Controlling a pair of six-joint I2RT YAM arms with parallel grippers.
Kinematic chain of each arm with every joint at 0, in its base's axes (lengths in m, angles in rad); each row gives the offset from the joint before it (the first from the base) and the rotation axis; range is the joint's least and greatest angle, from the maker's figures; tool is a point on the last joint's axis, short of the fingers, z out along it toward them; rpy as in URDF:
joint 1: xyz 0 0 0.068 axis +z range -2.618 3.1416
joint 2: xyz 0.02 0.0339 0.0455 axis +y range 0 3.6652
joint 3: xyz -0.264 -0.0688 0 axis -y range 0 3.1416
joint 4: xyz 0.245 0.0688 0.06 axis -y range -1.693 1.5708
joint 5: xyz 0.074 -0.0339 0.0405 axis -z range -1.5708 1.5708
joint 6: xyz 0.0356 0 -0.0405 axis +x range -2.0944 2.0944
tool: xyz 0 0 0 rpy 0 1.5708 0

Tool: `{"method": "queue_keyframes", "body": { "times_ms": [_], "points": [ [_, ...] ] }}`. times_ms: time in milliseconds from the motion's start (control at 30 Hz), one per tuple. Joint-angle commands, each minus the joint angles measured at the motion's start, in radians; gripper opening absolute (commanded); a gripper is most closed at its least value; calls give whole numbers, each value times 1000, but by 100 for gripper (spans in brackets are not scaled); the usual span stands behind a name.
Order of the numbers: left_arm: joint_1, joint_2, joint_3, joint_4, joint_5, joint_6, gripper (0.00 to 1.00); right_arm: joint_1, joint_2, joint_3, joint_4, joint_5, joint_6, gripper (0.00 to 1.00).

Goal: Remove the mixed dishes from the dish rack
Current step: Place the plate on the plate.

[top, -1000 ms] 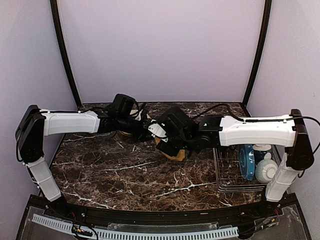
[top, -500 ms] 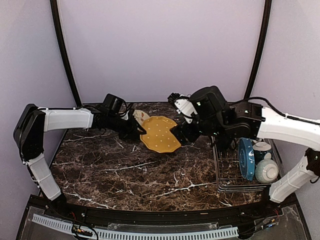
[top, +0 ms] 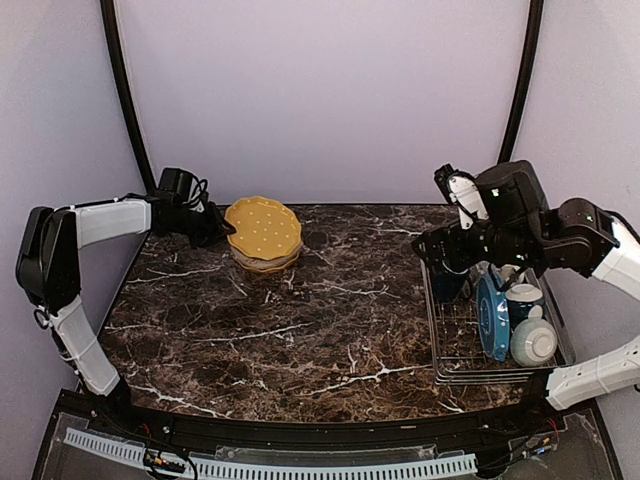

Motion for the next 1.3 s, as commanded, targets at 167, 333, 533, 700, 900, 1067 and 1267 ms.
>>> {"method": "queue_keyframes", "body": {
  "times_ms": [167,333,533,700,900,1067,1267],
  "points": [
    [73,125,140,124,48,-10,1,-28,-44,-5,-160,8,142,99],
    [74,202,185,153,82,-28,1,-75,-17,20,-236,-20,202,99],
    [74,268,207,184,117,-47,1,-207,29,13,-248,-326,226,99],
    [74,295,199,168,131,-68,4,-221,66,61,-193,-594,282,99],
    [71,300,171,122,128,-51,34,-224,1,94,-265,-340,284,99],
    [56,273,163,35,64,39,53,-227,54,128,-491,-153,300,99],
    [37,238,172,-66,-43,134,66,-243,55,90,-560,-147,333,99]
  ]
}}
